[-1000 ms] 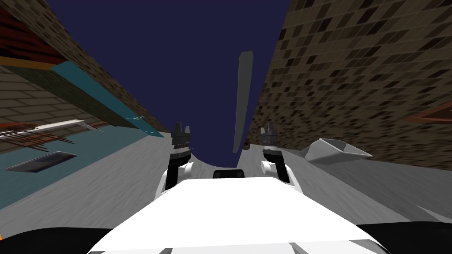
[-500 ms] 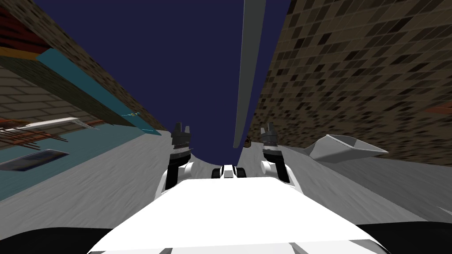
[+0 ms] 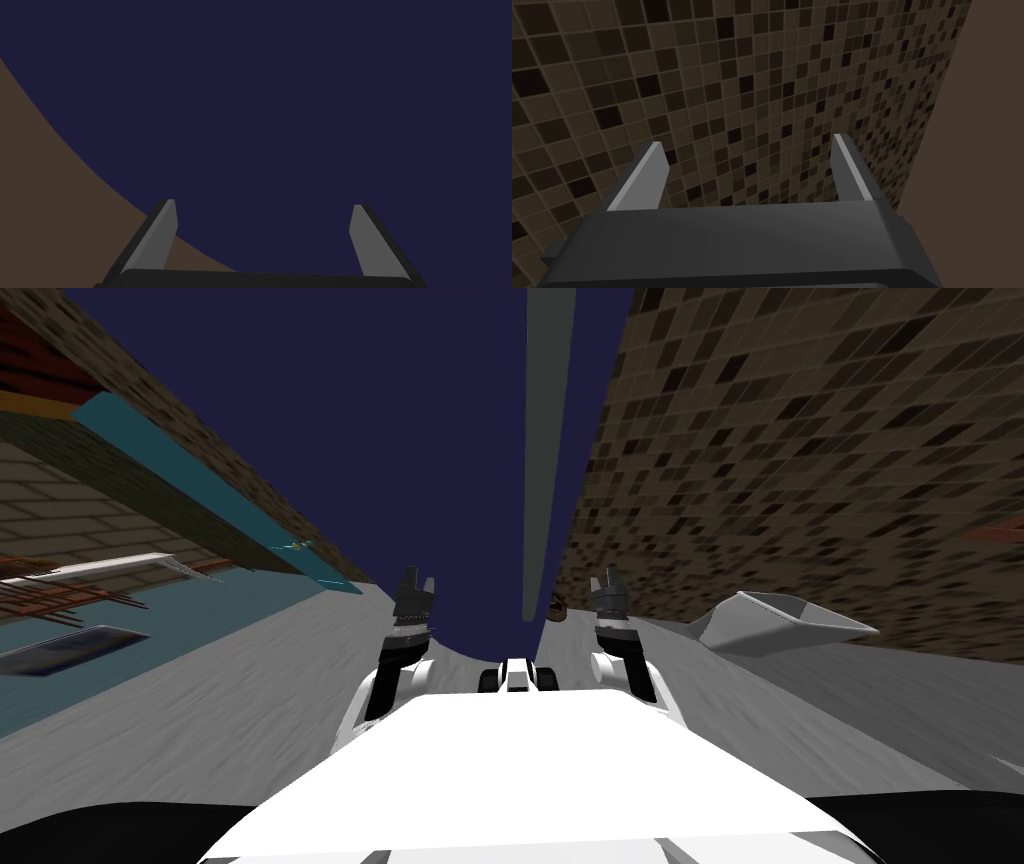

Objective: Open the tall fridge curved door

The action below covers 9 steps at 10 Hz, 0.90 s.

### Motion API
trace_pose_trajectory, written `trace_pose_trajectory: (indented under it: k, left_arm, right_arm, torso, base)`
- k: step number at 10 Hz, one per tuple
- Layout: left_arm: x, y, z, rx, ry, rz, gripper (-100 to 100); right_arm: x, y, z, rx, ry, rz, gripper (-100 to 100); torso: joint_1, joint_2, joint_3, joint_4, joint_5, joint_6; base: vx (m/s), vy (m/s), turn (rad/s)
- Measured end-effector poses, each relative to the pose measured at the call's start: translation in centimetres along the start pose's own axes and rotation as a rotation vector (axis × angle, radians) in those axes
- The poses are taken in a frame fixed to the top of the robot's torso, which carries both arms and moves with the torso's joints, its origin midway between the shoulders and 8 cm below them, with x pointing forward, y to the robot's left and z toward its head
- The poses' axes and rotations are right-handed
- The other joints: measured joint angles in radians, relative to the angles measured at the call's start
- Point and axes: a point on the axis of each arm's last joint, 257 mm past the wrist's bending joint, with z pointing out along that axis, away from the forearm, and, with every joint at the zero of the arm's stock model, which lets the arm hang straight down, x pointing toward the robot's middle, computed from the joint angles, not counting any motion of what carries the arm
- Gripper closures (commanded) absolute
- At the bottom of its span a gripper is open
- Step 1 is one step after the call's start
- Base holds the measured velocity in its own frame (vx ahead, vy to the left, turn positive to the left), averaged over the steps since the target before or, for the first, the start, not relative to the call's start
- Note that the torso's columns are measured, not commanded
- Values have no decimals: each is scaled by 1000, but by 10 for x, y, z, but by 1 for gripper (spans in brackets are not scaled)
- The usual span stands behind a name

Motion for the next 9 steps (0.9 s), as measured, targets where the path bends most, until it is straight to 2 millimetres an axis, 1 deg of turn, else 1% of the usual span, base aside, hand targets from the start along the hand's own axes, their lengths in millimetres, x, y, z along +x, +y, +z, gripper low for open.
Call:
trace_pose_trajectory:
  k: [1,3,5,7,9]
  left_arm:
    - [3,6,-2,-20,19,30,-100]
    - [2,22,-8,-67,41,88,-100]
    - [-1,38,-15,-115,53,140,-100]
    - [-4,56,-22,-172,65,203,-100]
    - [-8,73,-33,-229,87,267,-100]
  right_arm:
    - [0,0,0,0,0,0,0]
    - [0,0,0,0,0,0,0]
    - [0,0,0,0,0,0,0]
    - [0,0,0,0,0,0,0]
    - [0,0,0,0,0,0,0]
  torso:
    - [-3,1,0,0,-1,0]
    - [-1,0,0,0,0,0]
    - [2,0,0,0,1,0]
    - [-1,1,1,1,-1,0]
    - [3,-1,-1,0,1,0]
  base:
    - [-19,-186,-1]
    - [-14,-187,-4]
    - [-34,-199,-7]
    - [-24,-234,-4]
    - [-3,-197,-5]
